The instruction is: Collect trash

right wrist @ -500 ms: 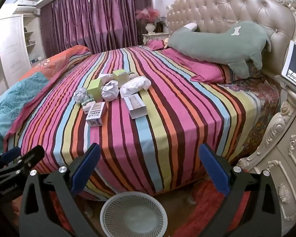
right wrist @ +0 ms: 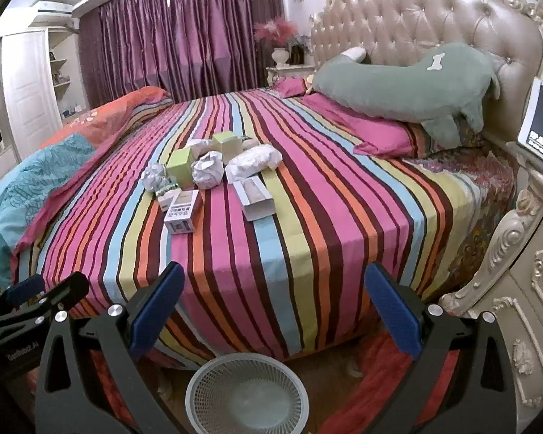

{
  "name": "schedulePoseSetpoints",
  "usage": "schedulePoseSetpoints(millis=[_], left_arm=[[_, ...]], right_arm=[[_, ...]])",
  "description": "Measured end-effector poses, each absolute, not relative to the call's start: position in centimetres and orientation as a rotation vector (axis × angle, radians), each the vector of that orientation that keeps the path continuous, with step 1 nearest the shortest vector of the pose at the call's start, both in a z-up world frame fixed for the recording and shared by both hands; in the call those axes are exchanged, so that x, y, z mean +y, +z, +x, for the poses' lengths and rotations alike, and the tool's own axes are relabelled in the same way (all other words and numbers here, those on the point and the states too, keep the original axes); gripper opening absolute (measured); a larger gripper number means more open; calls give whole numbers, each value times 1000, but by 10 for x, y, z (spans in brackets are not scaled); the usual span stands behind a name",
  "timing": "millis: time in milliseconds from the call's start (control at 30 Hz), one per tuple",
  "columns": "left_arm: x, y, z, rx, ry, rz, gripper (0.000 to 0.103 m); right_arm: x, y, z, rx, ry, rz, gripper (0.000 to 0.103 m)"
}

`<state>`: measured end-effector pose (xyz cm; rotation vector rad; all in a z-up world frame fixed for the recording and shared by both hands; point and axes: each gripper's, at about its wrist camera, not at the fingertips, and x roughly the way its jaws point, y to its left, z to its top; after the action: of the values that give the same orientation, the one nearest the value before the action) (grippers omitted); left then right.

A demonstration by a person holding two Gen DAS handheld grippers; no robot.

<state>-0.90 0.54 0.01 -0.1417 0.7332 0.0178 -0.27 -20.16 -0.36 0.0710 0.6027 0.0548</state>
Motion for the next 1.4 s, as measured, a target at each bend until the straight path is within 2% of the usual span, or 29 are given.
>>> schedulePoseSetpoints(millis=[1400], left_arm=[[2, 2, -21, 723, 39, -130, 97]], right_arm=[[-194, 2, -14, 546, 77, 23, 95]])
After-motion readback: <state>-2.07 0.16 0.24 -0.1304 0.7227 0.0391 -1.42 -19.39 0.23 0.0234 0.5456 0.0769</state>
